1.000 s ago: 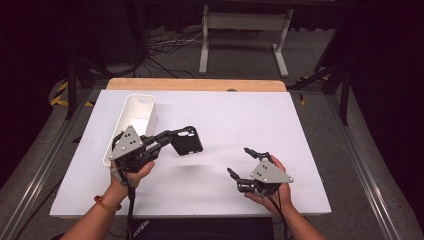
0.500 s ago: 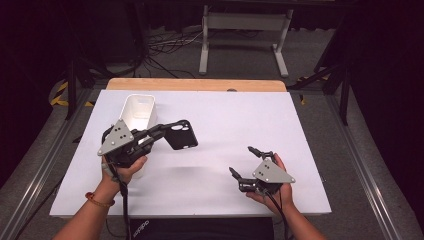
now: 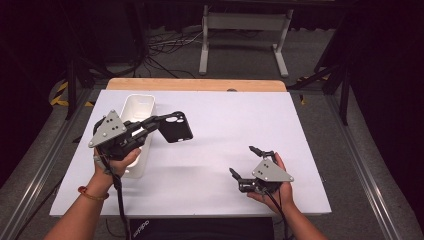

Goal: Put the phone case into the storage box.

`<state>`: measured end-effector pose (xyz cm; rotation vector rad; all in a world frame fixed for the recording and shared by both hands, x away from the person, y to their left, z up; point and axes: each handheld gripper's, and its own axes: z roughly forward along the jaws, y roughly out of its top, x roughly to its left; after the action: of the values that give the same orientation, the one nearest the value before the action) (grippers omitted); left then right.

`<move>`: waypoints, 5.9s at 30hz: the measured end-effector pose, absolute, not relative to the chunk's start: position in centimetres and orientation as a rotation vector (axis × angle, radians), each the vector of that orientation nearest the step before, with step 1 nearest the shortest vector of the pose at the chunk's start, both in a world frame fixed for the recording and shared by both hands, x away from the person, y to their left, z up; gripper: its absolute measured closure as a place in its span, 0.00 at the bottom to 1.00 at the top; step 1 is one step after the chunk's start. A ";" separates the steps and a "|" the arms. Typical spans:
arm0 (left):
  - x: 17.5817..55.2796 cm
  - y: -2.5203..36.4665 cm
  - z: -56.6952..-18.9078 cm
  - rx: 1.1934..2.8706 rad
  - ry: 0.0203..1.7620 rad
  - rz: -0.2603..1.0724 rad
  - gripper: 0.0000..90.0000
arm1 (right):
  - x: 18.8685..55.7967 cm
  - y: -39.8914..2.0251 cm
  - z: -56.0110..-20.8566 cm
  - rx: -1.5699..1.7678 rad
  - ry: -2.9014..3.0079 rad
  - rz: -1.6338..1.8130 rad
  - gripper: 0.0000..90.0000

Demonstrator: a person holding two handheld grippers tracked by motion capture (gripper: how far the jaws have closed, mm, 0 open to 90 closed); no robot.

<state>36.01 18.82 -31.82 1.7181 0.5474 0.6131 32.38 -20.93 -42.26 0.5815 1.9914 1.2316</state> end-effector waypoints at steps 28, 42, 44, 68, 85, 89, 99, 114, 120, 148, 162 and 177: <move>38.2 22.2 -29.9 1.696 0.594 0.682 0.92 | 32.7 -21.2 -42.4 0.620 1.998 1.245 0.14; 39.4 24.5 -28.5 1.690 0.632 0.723 0.92 | 32.9 -21.6 -42.3 0.645 1.991 1.254 0.14; 39.5 24.9 -28.3 1.690 0.636 0.731 0.92 | 32.9 -21.6 -42.3 0.648 1.996 1.252 0.14; 42.0 27.7 -28.8 1.682 0.731 0.802 0.92 | 33.2 -21.8 -42.4 0.654 1.996 1.257 0.14; 45.5 28.4 -31.5 1.752 0.791 0.807 0.92 | 33.4 -21.5 -42.6 0.655 2.020 1.249 0.14; 46.5 28.4 -32.3 1.757 0.820 0.790 0.92 | 33.5 -21.4 -42.6 0.654 2.027 1.248 0.14; 48.1 28.5 -34.2 1.781 0.852 0.755 0.92 | 33.7 -21.3 -42.8 0.657 2.040 1.240 0.14; 51.1 28.0 -36.6 1.852 0.847 0.722 0.92 | 34.1 -21.4 -43.2 0.685 2.055 1.222 0.15; 52.0 28.3 -37.2 1.842 0.844 0.709 0.92 | 34.2 -21.4 -43.2 0.695 2.055 1.218 0.15; 55.1 27.6 -39.3 1.845 1.042 0.757 0.89 | 34.3 -21.9 -43.2 0.709 2.051 1.215 0.15; 55.2 27.6 -39.4 1.843 1.066 0.760 0.87 | 34.2 -22.0 -43.1 0.697 2.052 1.212 0.15; 54.1 27.7 -38.3 1.819 1.063 0.800 0.83 | 34.1 -21.9 -43.3 0.678 2.060 1.208 0.15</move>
<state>54.10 27.71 -38.32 1.8188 1.0629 0.7997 34.10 -21.93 -43.25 0.6777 2.0597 1.2084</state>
